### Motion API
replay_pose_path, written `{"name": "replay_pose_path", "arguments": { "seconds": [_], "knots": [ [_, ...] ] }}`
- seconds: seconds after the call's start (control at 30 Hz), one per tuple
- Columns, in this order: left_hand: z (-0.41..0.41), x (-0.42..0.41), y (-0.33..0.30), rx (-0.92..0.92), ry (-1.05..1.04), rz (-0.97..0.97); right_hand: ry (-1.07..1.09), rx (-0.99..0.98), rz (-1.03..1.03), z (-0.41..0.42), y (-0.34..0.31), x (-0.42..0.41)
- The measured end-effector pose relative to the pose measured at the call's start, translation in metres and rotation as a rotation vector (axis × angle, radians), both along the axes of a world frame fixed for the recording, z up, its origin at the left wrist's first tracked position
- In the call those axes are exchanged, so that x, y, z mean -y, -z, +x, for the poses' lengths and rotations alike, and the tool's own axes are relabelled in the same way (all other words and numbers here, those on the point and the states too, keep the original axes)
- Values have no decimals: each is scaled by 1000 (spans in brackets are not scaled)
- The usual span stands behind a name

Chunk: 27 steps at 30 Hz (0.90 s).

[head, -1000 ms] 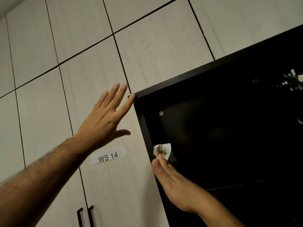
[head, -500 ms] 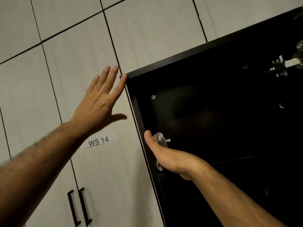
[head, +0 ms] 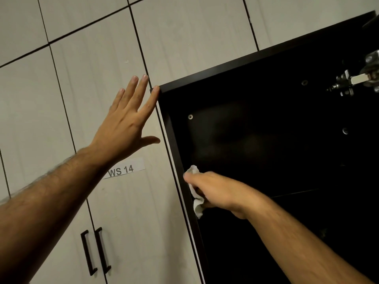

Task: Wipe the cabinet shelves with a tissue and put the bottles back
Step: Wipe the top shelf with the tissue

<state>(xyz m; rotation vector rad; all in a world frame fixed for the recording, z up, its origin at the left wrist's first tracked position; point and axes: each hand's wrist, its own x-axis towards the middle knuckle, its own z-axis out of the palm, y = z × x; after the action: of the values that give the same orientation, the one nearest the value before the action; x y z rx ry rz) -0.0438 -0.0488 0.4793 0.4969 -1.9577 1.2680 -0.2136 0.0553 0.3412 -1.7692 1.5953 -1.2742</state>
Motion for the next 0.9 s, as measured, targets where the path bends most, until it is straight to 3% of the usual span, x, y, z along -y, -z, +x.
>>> {"name": "replay_pose_path", "arguments": {
  "seconds": [0.13, 0.3, 0.53, 0.73, 0.9],
  "knots": [
    [1, -2, 0, -7, -8, 4, 297, -223, -217, -2, 5, 5],
    [5, -5, -1, -1, -21, -4, 429, -328, -246, -2, 9, 28],
    [7, -5, -3, 10, -44, -2, 325, -26, -628, 3, -22, 27],
    [11, -6, 0, 16, -48, 20, 157, -93, -363, -11, 9, 18],
    [12, -4, 1, 1, -27, 30, 272, 18, -565, 2, -12, 32]
  ]
}}
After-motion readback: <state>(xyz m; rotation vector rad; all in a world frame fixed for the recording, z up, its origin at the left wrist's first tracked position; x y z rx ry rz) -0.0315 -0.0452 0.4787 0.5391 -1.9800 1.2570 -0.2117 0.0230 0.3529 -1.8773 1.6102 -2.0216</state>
